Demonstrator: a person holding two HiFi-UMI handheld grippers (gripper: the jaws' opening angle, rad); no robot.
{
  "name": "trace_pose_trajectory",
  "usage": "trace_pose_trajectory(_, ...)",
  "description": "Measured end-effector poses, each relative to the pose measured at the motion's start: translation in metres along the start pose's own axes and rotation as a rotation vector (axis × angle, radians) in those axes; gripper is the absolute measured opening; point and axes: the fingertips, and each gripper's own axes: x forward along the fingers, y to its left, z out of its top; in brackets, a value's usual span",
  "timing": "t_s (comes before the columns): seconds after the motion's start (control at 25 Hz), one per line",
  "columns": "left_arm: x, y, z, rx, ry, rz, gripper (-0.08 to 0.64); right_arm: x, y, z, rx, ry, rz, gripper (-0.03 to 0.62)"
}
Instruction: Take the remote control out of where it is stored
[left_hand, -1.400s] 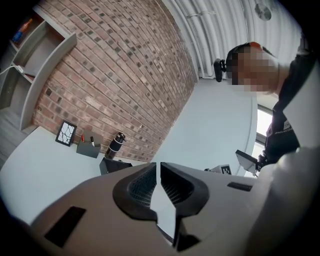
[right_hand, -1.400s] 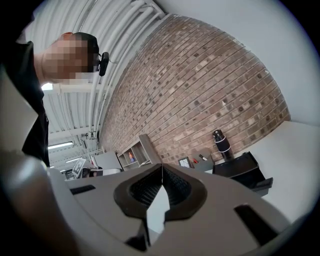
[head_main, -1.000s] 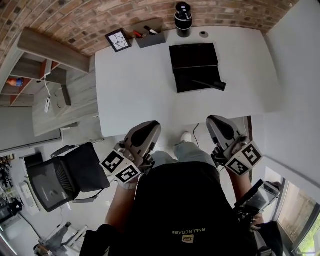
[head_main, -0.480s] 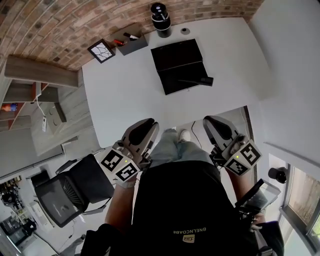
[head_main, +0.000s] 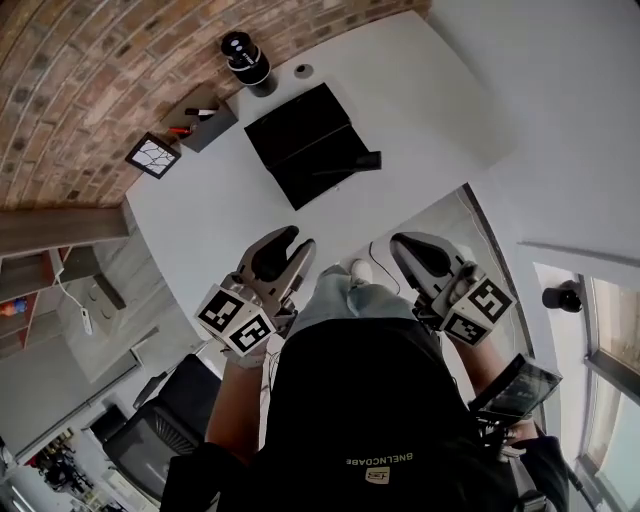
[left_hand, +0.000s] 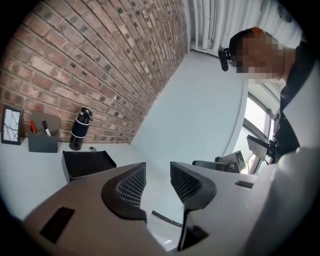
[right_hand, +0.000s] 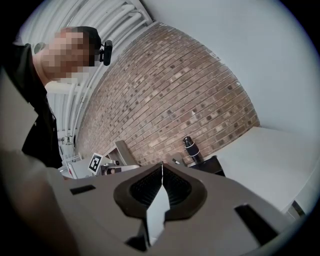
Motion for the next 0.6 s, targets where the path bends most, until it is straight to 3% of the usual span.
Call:
trace_pose_trajectory(0.32,0.042,0.014,-0.002,0.056,0.082,-0.095,0.181,-0.011,-0.016,0.002,0.008,0.013,-0.111,0.006)
trace_pose_trajectory(0.6,0.083,0.029,-0.024,0.11,0.198,-0.141,0.27,-0.019,-0.023,-0.001,0.006,0.019,-0.193,0.006)
